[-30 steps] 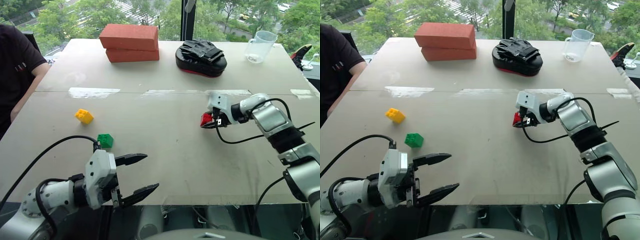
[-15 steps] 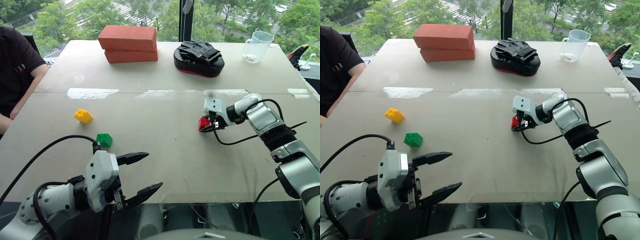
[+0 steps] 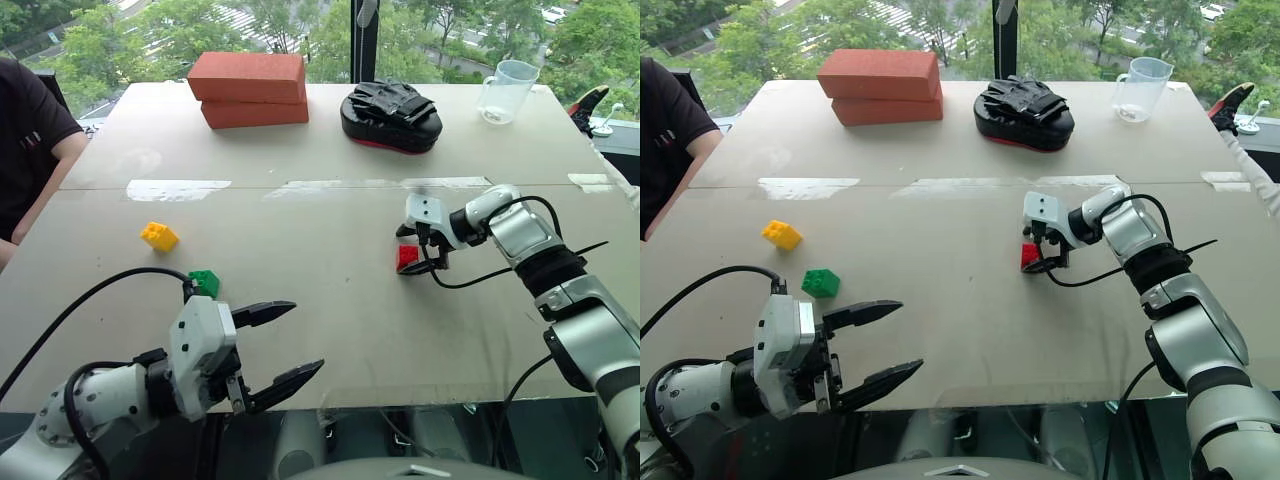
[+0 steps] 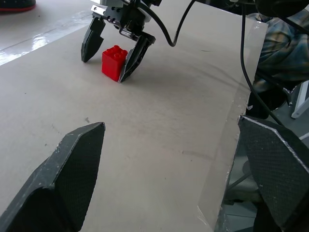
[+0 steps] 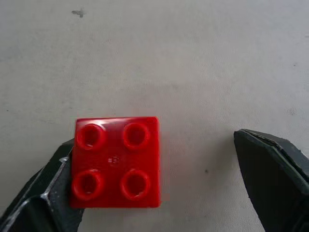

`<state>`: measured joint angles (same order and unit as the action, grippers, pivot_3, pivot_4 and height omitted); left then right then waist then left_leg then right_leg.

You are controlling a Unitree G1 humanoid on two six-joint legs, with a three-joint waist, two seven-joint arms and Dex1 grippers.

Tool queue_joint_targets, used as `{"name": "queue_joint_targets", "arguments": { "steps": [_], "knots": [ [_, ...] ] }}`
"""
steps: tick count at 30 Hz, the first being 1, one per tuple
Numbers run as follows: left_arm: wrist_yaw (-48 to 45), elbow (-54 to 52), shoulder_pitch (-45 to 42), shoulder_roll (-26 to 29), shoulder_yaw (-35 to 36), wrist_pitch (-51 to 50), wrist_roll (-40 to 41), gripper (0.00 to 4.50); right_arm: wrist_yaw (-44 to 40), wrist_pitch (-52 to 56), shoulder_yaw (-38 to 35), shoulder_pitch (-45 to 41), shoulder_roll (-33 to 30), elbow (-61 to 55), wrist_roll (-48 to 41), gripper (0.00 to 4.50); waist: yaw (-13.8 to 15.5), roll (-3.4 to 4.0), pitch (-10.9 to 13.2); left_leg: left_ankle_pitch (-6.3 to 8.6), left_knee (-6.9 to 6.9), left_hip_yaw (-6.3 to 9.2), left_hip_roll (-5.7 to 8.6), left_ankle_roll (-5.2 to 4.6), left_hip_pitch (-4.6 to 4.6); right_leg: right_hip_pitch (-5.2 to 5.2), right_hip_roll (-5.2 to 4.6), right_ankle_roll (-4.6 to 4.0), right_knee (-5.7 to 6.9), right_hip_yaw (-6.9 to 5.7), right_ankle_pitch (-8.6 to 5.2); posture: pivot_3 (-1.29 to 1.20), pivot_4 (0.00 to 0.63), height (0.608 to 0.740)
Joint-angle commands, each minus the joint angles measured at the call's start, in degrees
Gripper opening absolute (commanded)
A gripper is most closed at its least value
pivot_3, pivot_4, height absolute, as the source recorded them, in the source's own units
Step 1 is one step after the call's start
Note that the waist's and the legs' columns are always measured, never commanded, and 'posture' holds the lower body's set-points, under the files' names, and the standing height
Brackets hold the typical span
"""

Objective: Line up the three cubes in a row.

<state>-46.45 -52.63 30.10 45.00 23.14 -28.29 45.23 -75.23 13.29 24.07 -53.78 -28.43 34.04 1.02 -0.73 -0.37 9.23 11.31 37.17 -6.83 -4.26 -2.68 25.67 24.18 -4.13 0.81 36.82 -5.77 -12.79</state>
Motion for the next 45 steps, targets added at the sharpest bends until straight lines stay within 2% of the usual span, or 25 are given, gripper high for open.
{"name": "queue_joint_targets", "arguments": {
  "steps": [1, 9, 14, 16, 20, 22, 25, 30, 36, 37, 38, 43, 45],
  "knots": [
    [0.47, -2.06, 1.77, -1.63, 1.05, 1.64, -0.26, 4.50, -0.29, 0.66, -3.33, 0.87, -1.13, -5.40, -1.84, 4.48, 0.00, -0.01, 0.00, -0.01, -0.01, -0.02, 0.00, 0.00, 0.01, 0.00, 0.00, 0.00, 0.00, 0.02, 0.00, 0.00, 0.150, 0.740],
    [1.24, -1.60, 1.61, -2.57, 1.26, 1.91, -0.57, 4.50, -0.13, -0.67, -4.35, 2.88, -2.10, -8.06, -1.78, 4.48, 0.02, -0.01, -0.01, 0.09, -0.01, -0.04, 0.01, -0.05, 0.00, 0.03, 0.00, 0.00, 0.00, 0.04, 0.00, 0.00, 0.150, 0.740],
    [7.16, 0.24, 2.33, -5.94, 5.12, 0.09, 3.20, 4.50, -3.19, 0.74, -7.47, 5.73, -3.44, -14.79, -7.12, 4.48, 0.05, -0.02, -0.01, 0.10, -0.01, -0.01, -0.02, -0.08, 0.00, 0.04, 0.00, 0.00, 0.00, 0.04, 0.00, 0.00, 0.150, 0.740],
    [12.29, 1.50, 2.26, -8.86, 6.80, -0.89, 4.62, 4.50, -4.21, 1.08, -9.68, 7.61, -3.46, -18.62, -10.67, 4.48, 0.06, -0.02, -0.01, 0.05, -0.01, -0.03, -0.02, -0.16, 0.01, -0.01, -0.01, 0.00, -0.01, 0.08, 0.00, 0.00, 0.150, 0.740],
    [30.68, 4.60, -2.11, -15.03, 8.96, -5.11, -1.29, 4.50, -6.20, 6.41, -16.47, 14.44, -3.42, -34.05, -24.22, 4.48, 0.41, -0.04, -0.02, 0.06, -0.02, 0.03, -0.01, -0.17, -0.01, -0.05, 0.01, 0.17, 0.00, 0.07, 0.10, 0.00, 0.150, 0.740],
    [39.83, 5.03, -5.63, -17.51, 8.10, -9.05, -3.63, 4.50, -4.64, 6.57, -18.37, 18.59, -3.81, -41.02, -27.07, 4.48, 0.60, -0.08, -0.04, 0.06, 0.00, 0.12, 0.00, -0.19, -0.02, -0.10, 0.01, 0.19, 0.00, 0.03, 0.11, 0.00, 0.150, 0.740],
    [46.24, 5.65, -9.71, -18.74, 6.00, -13.81, -5.78, 4.50, -2.69, 7.50, -19.37, 22.38, -4.58, -46.52, -28.95, 4.48, 0.98, -0.27, -0.16, 0.08, 0.07, 0.24, -0.01, -0.16, -0.07, -0.19, 0.02, 0.21, 0.01, -0.01, -0.03, 0.00, 0.150, 0.740],
    [50.20, 9.70, -15.49, -18.08, 4.82, -19.06, -7.89, 4.50, -1.08, 8.83, -20.70, 25.60, -5.78, -51.72, -32.60, 4.48, 1.40, -0.33, -0.19, 0.20, 0.15, 0.23, 0.00, 0.05, -0.09, -0.20, 0.01, 0.18, 0.02, 0.06, -0.06, 0.00, 0.150, 0.740],
    [43.26, 19.73, -21.22, -13.42, 0.64, -18.75, -10.87, 4.50, 1.24, 7.85, -20.61, 27.63, -7.51, -53.96, -31.95, 4.48, 1.53, -0.37, -0.22, 0.20, 0.12, 0.30, 0.02, 0.05, -0.07, -0.18, 0.05, 0.01, 0.05, -0.01, 0.01, 0.00, 0.150, 0.740],
    [42.34, 20.79, -21.64, -13.04, 0.08, -18.40, -11.52, 3.99, 1.86, 8.02, -20.81, 27.88, -7.85, -54.39, -32.00, 4.50, 1.52, -0.38, -0.21, 0.21, 0.12, 0.26, 0.03, 0.05, -0.06, -0.18, 0.04, 0.01, 0.05, 0.03, 0.02, 0.00, 0.150, 0.740],
    [41.21, 21.56, -21.82, -12.73, -0.43, -18.04, -12.06, 3.75, 2.41, 8.15, -20.95, 28.17, -8.23, -54.86, -32.01, 4.50, 1.42, -0.40, -0.21, 0.21, 0.12, 0.24, 0.03, 0.05, -0.04, -0.18, 0.04, 0.01, 0.04, 0.05, 0.02, 0.00, 0.150, 0.740],
    [37.69, 23.58, -22.78, -12.51, -1.79, -16.74, -13.82, 1.31, 4.69, 8.74, -21.85, 30.16, -10.19, -56.81, -32.20, 4.50, 1.54, -0.41, -0.20, 0.21, 0.12, 0.19, 0.02, 0.05, -0.04, -0.16, 0.00, 0.01, 0.04, 0.11, 0.02, 0.00, 0.150, 0.740],
    [34.59, 23.98, -23.63, -11.99, -1.64, -15.55, -13.26, 1.29, 6.23, 9.09, -22.64, 31.53, -10.90, -58.24, -32.30, 4.50, 1.57, -0.42, -0.20, 0.22, 0.12, 0.22, 0.02, 0.06, -0.04, -0.12, -0.01, 0.01, 0.04, 0.06, 0.02, 0.00, 0.150, 0.740]
  ]
}}
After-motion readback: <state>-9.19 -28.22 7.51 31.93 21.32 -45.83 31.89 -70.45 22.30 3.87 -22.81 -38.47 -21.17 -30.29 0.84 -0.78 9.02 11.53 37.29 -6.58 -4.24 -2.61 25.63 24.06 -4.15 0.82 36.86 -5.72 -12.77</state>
